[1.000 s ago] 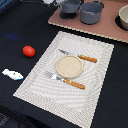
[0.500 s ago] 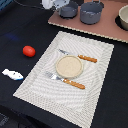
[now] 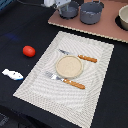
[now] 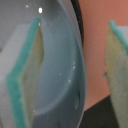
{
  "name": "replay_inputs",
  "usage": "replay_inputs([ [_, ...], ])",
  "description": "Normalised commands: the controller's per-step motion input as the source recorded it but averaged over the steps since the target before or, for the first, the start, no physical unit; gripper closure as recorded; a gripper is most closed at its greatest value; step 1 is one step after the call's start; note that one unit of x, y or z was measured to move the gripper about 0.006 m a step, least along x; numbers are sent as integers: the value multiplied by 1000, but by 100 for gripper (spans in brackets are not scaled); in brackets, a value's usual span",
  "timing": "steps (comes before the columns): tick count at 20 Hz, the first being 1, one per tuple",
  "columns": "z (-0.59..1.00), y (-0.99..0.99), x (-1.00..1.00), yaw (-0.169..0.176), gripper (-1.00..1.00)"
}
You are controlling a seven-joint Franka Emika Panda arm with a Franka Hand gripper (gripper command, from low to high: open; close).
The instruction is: Place the pan onto the stove and place the fish and sausage into the pan.
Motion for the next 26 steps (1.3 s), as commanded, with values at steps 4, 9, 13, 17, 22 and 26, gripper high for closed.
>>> replay_inputs([
  [4,926,-261,0,-46,-100],
  [9,770,-763,0,-9,-100],
  [13,233,-965,0,0,-100],
  [17,-16,-966,6,18,-100],
  [22,-58,-902,105,94,-100],
  [26,-130,-881,81,105,-100],
])
